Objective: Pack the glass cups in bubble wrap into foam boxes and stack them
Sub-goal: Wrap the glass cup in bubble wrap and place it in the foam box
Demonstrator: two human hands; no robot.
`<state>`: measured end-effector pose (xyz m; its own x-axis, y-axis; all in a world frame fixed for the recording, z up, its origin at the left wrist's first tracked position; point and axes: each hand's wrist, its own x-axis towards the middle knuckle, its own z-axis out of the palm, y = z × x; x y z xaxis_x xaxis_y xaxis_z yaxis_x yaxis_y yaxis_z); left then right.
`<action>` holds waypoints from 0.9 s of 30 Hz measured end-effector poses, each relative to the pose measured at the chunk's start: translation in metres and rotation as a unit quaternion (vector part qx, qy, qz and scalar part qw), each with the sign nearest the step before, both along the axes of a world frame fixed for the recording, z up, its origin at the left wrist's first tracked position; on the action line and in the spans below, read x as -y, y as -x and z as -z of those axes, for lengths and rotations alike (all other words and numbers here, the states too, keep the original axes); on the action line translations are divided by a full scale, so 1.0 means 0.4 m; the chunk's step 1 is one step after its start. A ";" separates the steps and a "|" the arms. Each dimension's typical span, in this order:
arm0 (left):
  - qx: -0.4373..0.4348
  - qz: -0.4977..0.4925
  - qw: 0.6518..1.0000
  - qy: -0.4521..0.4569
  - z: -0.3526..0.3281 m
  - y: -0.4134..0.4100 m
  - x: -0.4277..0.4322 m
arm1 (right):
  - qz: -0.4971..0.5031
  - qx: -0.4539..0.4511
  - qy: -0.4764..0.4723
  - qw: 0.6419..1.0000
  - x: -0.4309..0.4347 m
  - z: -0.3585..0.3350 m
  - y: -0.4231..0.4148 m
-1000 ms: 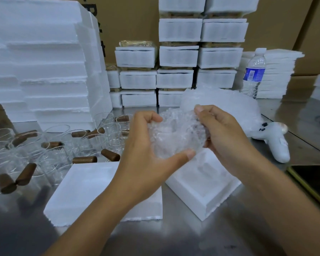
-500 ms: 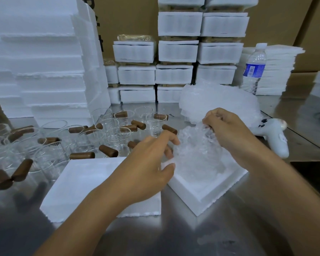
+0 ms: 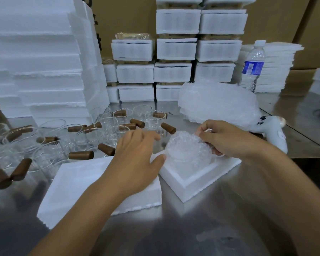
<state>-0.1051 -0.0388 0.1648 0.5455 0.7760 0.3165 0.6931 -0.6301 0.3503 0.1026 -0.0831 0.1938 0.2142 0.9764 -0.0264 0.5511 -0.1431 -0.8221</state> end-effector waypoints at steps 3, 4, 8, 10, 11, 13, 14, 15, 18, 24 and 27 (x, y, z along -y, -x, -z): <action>0.004 0.006 1.000 0.016 0.000 -0.002 0.001 | -0.016 -0.022 0.004 1.000 0.002 -0.002 -0.004; 0.006 0.012 1.000 0.018 0.000 -0.003 0.002 | -0.023 -0.031 0.007 0.999 0.003 -0.002 -0.008; 0.024 0.023 0.999 0.039 -0.005 -0.003 0.002 | -0.037 -0.035 0.029 0.998 0.004 -0.002 -0.015; 0.027 0.026 0.998 0.052 -0.005 -0.004 0.000 | -0.030 0.015 0.027 0.999 0.000 0.004 -0.010; 0.028 0.027 0.998 0.057 -0.005 -0.005 -0.001 | -0.021 0.052 0.017 0.998 -0.003 0.010 -0.007; 0.033 0.026 0.997 0.061 -0.003 -0.005 -0.001 | 0.004 0.108 -0.019 0.994 -0.012 0.022 -0.002; 0.035 0.027 0.997 0.059 -0.002 -0.005 -0.001 | 0.016 0.125 -0.040 0.991 -0.015 0.027 -0.002; 0.037 0.029 0.997 0.054 0.000 -0.004 -0.001 | 0.026 0.139 -0.056 0.988 -0.017 0.031 -0.003; 0.065 0.035 0.997 0.035 -0.001 -0.003 0.001 | 0.044 0.179 -0.071 0.980 -0.017 0.035 -0.015; 0.132 0.051 0.989 0.033 -0.019 -0.005 0.012 | 0.131 0.099 -0.214 0.963 -0.031 0.046 -0.035; 0.116 0.056 0.991 0.046 -0.018 -0.005 0.014 | 0.192 0.099 -0.196 0.957 -0.036 0.057 -0.055</action>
